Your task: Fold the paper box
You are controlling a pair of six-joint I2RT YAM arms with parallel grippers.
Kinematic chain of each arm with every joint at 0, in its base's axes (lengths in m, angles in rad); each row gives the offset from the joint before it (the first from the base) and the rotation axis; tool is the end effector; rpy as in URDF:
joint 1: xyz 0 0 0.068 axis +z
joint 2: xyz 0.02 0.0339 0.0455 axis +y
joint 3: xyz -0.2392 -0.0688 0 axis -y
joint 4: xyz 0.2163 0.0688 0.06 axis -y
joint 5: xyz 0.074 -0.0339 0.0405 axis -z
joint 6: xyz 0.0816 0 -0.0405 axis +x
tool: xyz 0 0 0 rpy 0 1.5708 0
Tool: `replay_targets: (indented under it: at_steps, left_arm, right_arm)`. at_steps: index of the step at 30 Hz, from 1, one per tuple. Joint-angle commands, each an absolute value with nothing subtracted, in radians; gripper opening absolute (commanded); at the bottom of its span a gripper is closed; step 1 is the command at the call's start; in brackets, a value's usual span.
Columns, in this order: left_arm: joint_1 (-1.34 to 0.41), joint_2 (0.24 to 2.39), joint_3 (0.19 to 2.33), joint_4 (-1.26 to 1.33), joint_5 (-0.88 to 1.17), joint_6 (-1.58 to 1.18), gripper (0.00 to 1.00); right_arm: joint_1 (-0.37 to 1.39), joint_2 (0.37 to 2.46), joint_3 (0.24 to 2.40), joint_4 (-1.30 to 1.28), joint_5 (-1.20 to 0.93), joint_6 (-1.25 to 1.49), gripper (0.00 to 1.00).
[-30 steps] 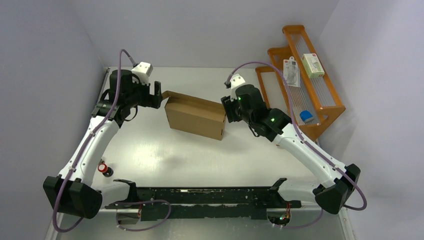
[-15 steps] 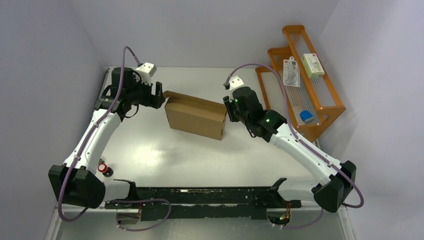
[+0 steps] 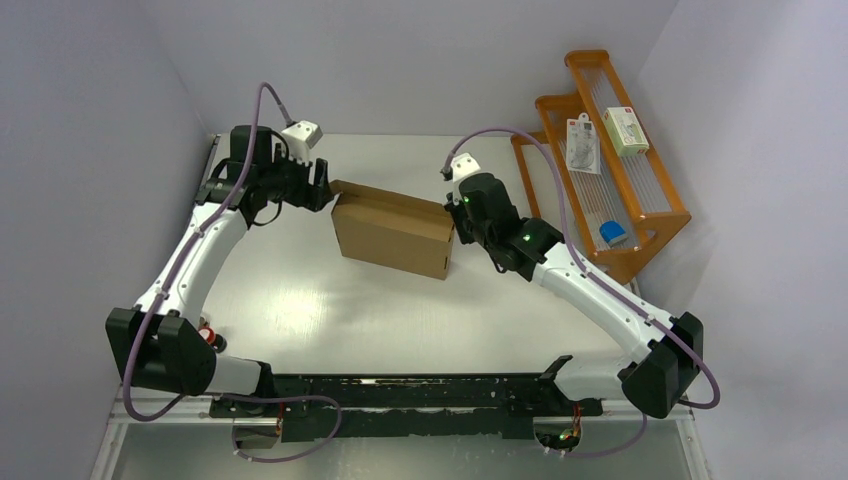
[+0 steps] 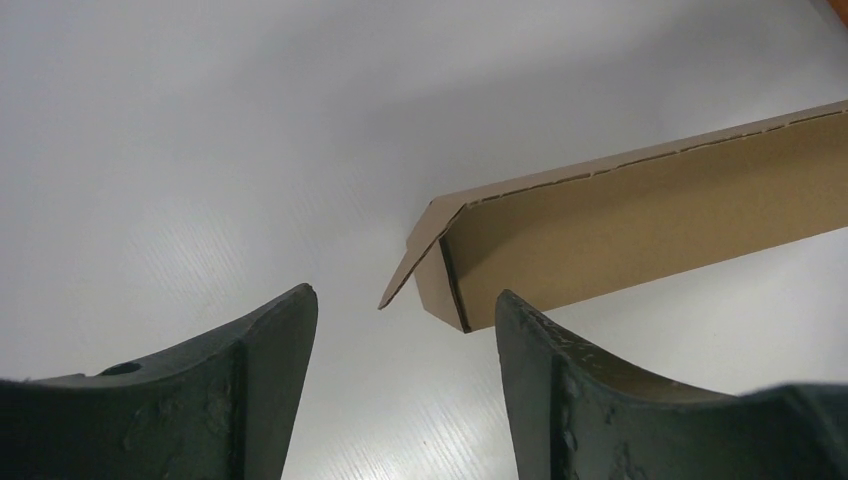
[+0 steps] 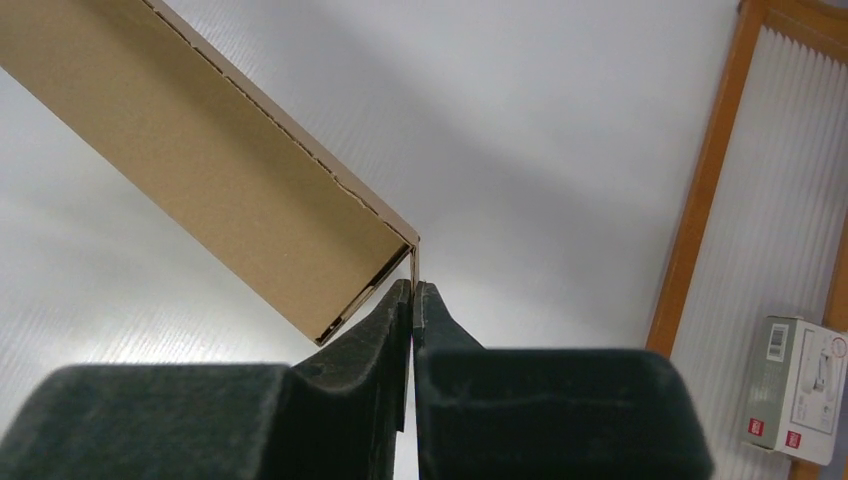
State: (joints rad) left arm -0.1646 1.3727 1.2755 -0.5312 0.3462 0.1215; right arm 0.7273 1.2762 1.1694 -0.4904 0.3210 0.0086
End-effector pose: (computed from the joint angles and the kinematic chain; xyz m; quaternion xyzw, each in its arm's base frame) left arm 0.3072 -0.0791 0.2981 0.2025 0.8576 -0.1631 0.4438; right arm 0.2391 0.1784 0.2938 -0.2368 0.8430 0.0343 0.4817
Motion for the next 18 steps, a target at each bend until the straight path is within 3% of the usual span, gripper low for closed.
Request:
replay_targets:
  at_steps: [1,13,18]
  left_arm:
    - [-0.160,1.390,1.329,-0.554,0.430,0.158,0.68]
    - [-0.160,1.450,1.388,-0.595,0.452,0.221,0.43]
    - [-0.160,1.462,1.394,-0.599,0.468,0.240,0.38]
  right_arm:
    - [0.719,1.256,1.158,-0.458,0.302,-0.028,0.03]
    - [0.719,1.266,1.162,-0.464,0.263,-0.044,0.00]
    - [0.719,1.260,1.158,-0.461,0.253,-0.050,0.00]
